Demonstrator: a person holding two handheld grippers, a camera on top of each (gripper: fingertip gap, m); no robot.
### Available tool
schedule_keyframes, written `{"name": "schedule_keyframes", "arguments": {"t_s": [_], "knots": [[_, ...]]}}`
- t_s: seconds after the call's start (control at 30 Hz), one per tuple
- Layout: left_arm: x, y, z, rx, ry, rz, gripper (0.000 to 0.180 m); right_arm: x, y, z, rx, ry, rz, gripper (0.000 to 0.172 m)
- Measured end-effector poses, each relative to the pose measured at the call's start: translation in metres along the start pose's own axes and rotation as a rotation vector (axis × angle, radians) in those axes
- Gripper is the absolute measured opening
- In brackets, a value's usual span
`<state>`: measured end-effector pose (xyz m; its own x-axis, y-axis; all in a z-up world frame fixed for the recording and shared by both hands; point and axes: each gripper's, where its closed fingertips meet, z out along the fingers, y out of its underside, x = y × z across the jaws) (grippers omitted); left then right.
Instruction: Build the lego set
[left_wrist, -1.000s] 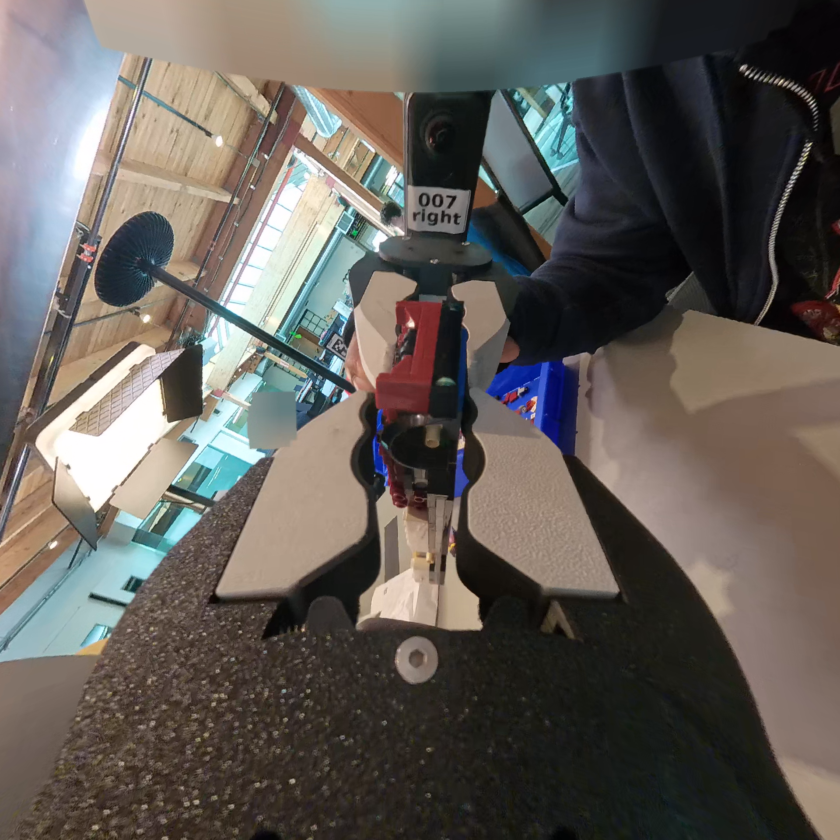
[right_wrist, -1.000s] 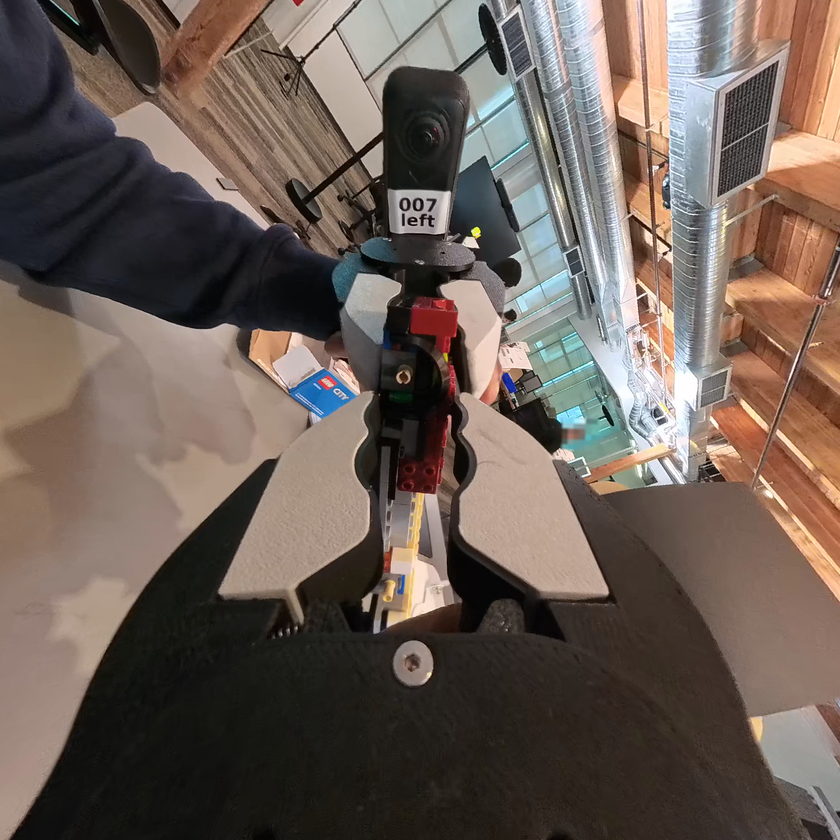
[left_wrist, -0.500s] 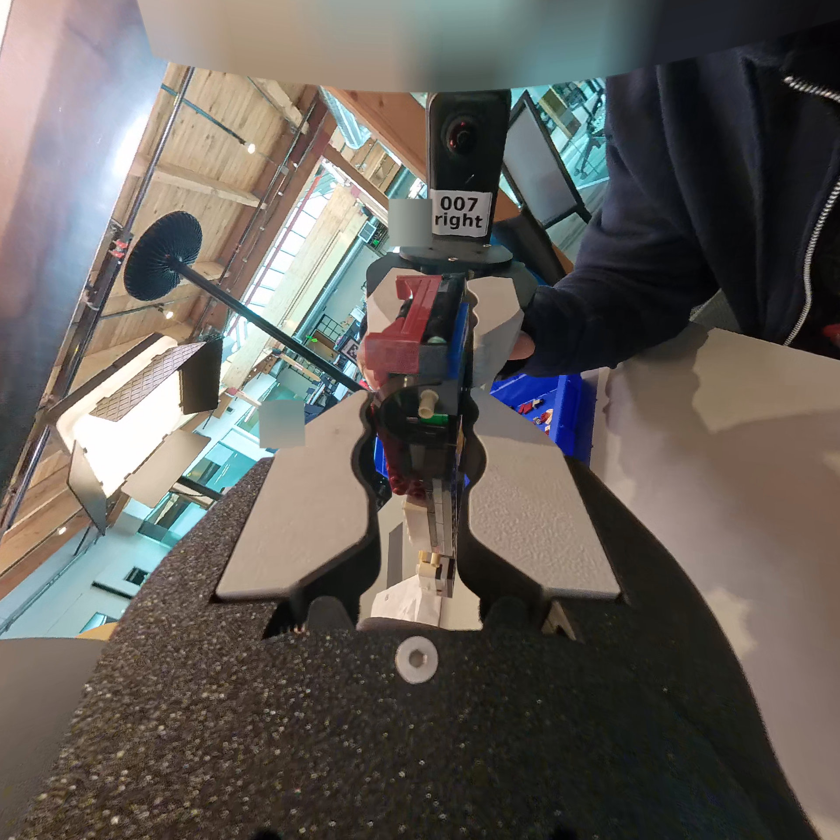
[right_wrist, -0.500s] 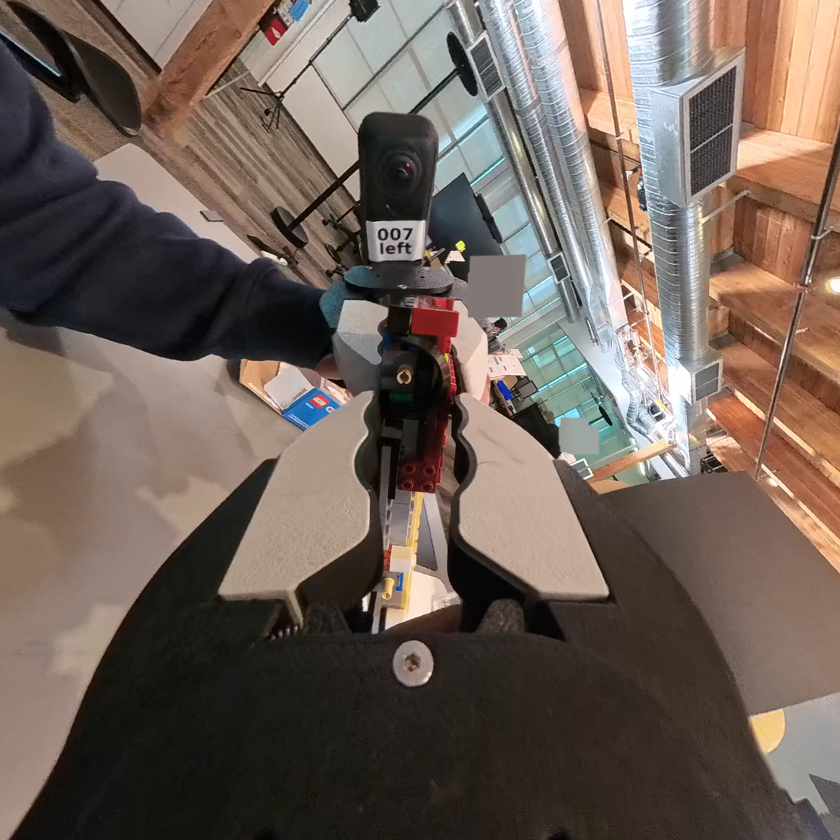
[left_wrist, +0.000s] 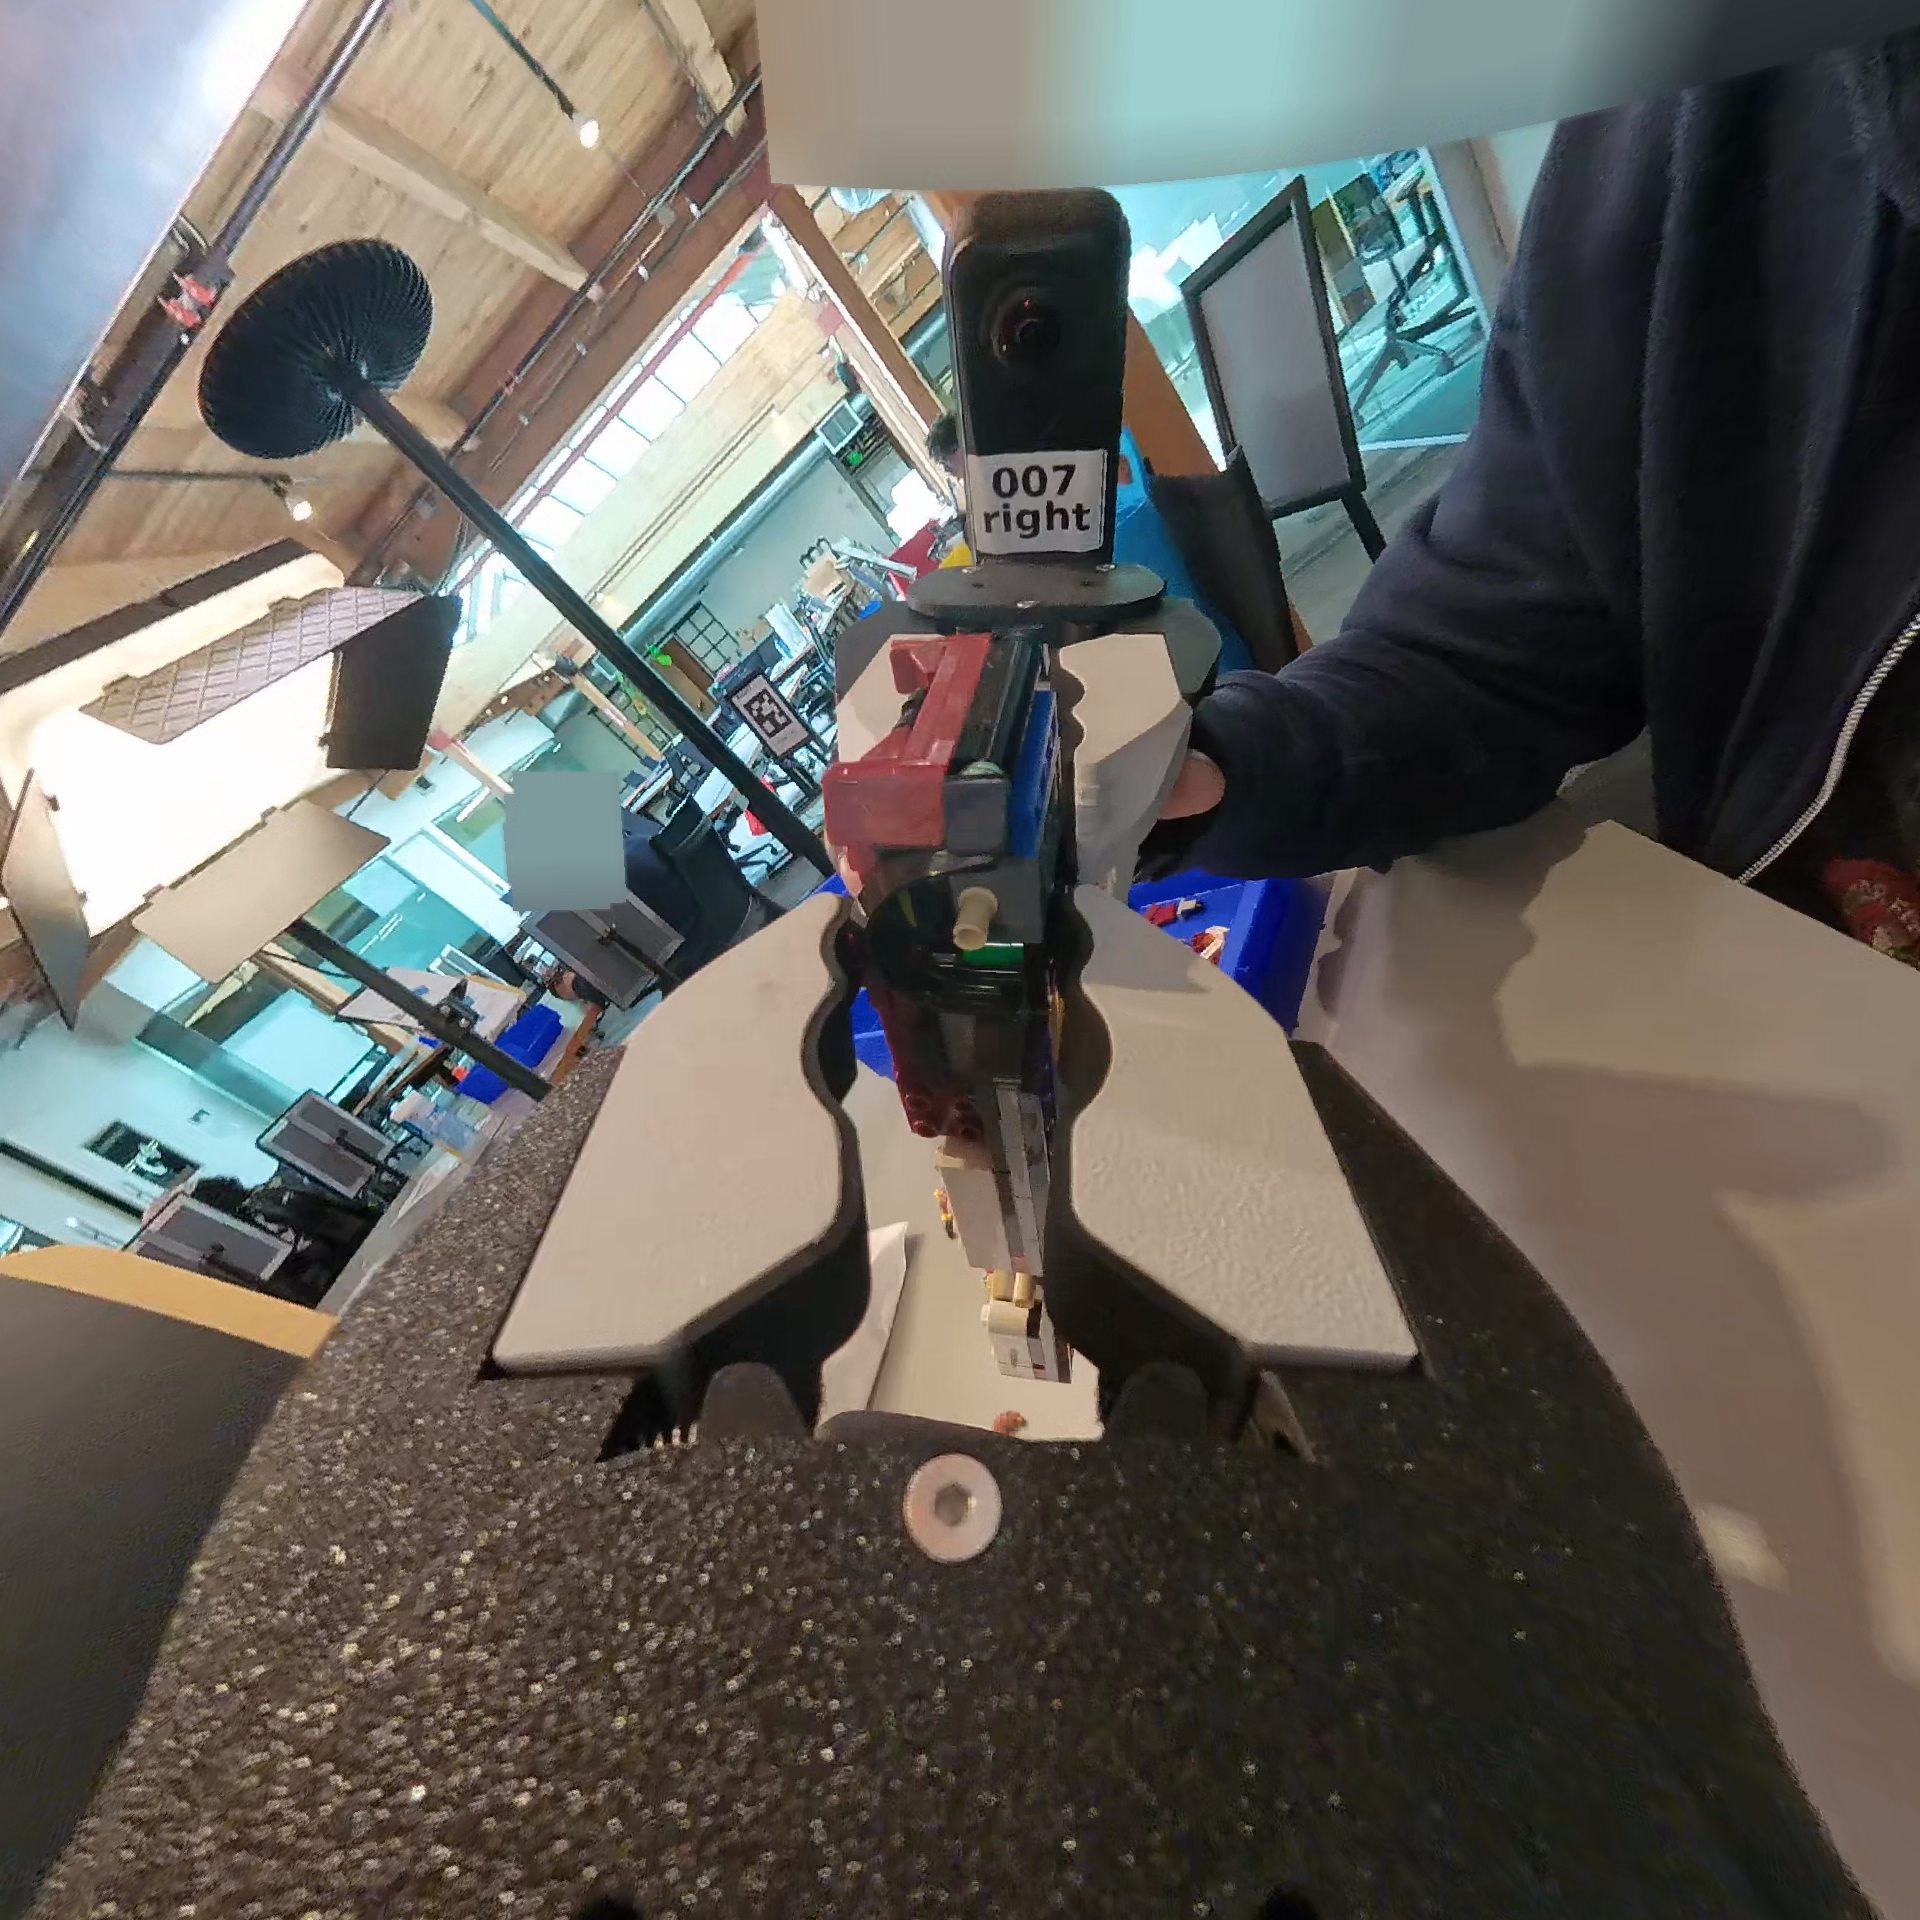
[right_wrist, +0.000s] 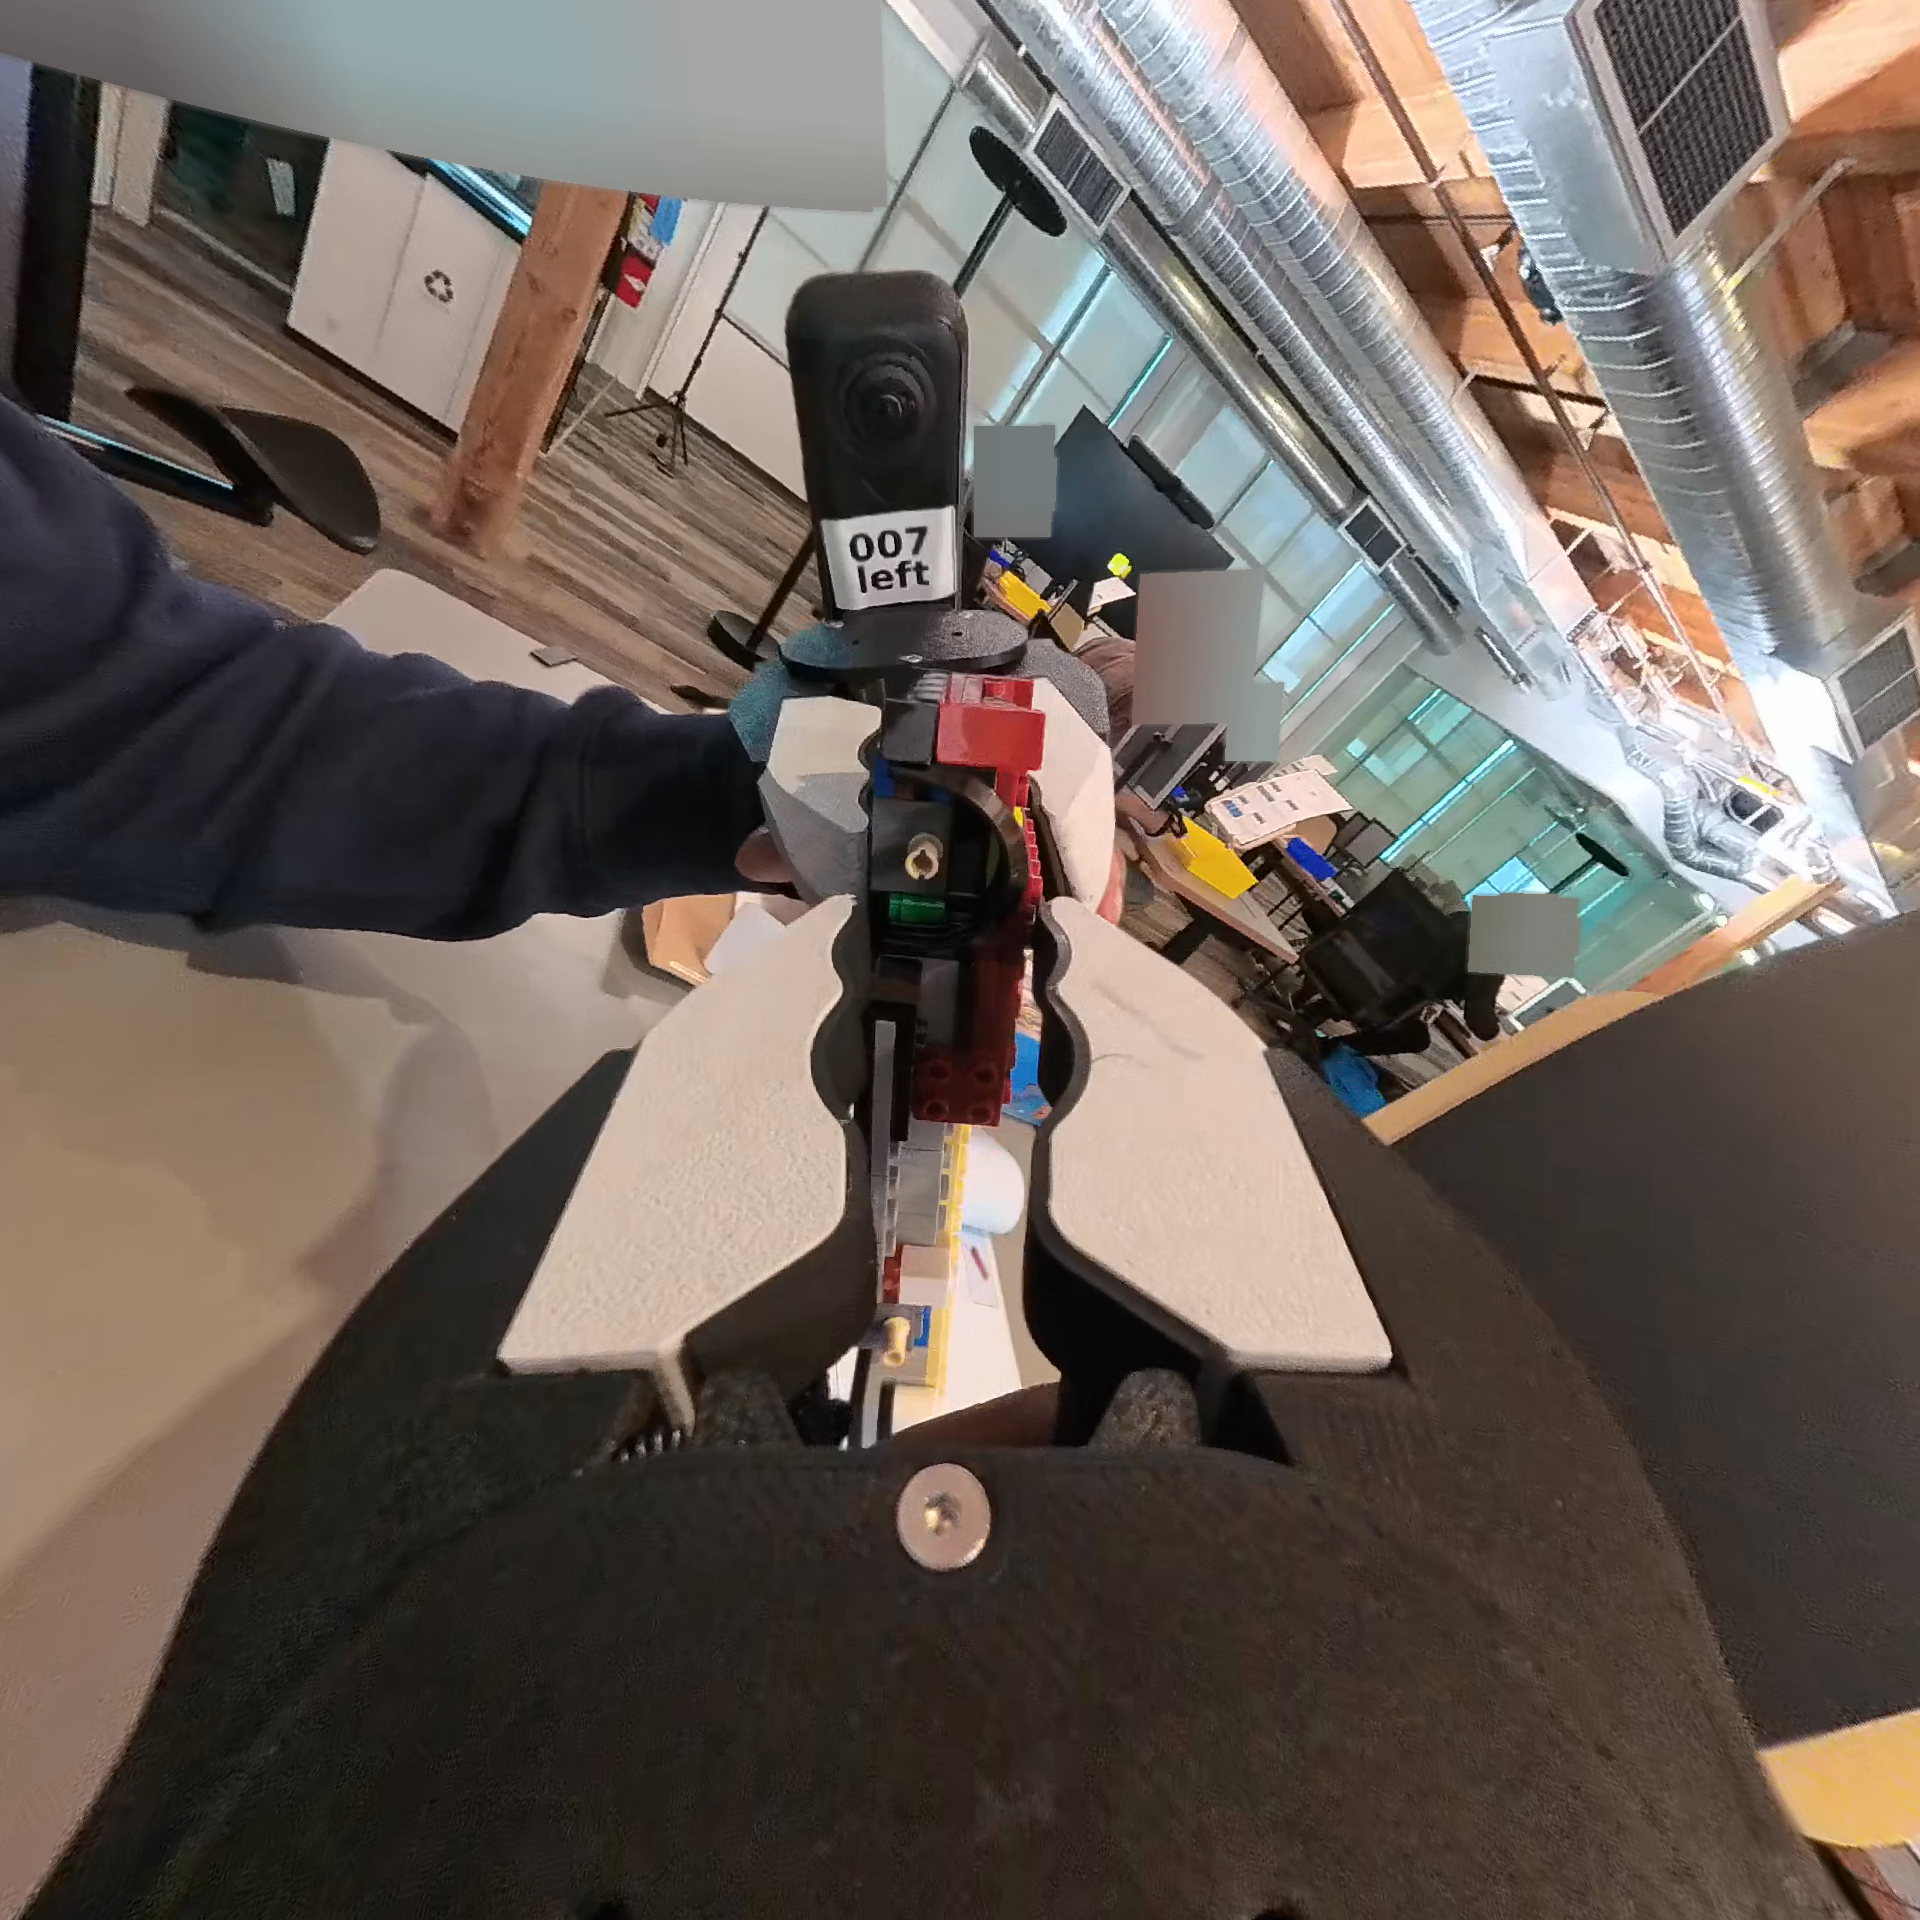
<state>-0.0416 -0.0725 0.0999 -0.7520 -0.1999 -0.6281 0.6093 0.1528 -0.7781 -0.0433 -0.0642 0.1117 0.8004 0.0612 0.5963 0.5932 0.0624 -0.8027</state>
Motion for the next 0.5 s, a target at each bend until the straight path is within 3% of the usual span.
{"name": "schedule_keyframes", "arguments": {"t_s": [0.4, 0.5], "knots": [[0.000, 0.007, -0.003, -0.052, -0.026, -0.038, 0.037, -0.004, 0.004, 0.002, 0.005, 0.013, -0.025, 0.029], [0.015, 0.007, -0.004, -0.087, -0.026, 0.093, 0.035, -0.020, 0.005, 0.000, 0.016, -0.027, -0.099, 0.030]]}}
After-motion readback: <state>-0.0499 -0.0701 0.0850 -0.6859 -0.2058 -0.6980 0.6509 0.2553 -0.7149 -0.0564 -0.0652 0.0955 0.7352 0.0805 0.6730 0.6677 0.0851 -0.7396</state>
